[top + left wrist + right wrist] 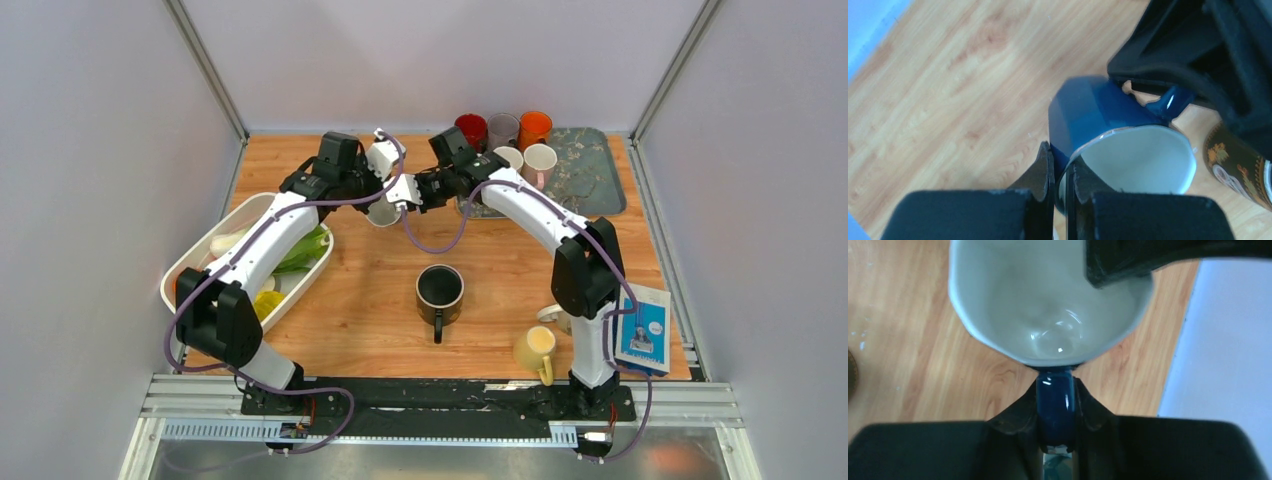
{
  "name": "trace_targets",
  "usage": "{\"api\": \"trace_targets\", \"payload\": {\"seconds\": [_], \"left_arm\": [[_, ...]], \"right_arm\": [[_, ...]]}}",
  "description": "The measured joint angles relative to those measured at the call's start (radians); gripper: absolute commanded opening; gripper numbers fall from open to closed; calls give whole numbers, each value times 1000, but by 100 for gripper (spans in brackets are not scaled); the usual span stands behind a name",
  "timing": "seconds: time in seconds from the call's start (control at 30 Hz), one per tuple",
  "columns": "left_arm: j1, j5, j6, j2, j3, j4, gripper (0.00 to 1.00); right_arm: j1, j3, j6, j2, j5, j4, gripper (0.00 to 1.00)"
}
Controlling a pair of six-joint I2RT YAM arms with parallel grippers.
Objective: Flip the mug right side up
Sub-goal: Turn over the cup at the center of the board, then place the cup on the tray.
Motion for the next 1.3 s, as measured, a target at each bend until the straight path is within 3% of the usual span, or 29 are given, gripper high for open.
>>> {"api": "trace_targets", "payload": {"seconds": [0.07,0.13,0.17,0.23,0.3,0.4,0.6,0.77,1.0,1.3], "left_arm": [[-6,-11,18,2,1,-8,0],[-8,-2,23,6,3,-11,7],[-8,2,24,6,3,-11,26],[-8,3,14,6,5,-10,51],[-6,12,-32,8,20,7,64],[5,-3,-82,8,39,22,67],[74,58,-221,-2,40,111,67],[131,76,-295,-12,40,202,66],[134,129,-372,15,52,283,63],[132,164,-399,82,104,290,62]], "right_arm": [[-2,22,-6,16,-1,-40,0],[-3,31,-11,19,0,-58,0],[-3,33,-11,19,2,-61,0],[-3,38,-1,19,4,-72,0],[-1,38,16,19,22,-78,0],[-7,19,50,10,41,-69,0],[-93,-177,173,-82,56,-45,0],[-290,-264,332,-185,26,-105,0],[-640,-265,557,-359,-14,2,0],[-855,-288,854,-278,68,223,0]]}}
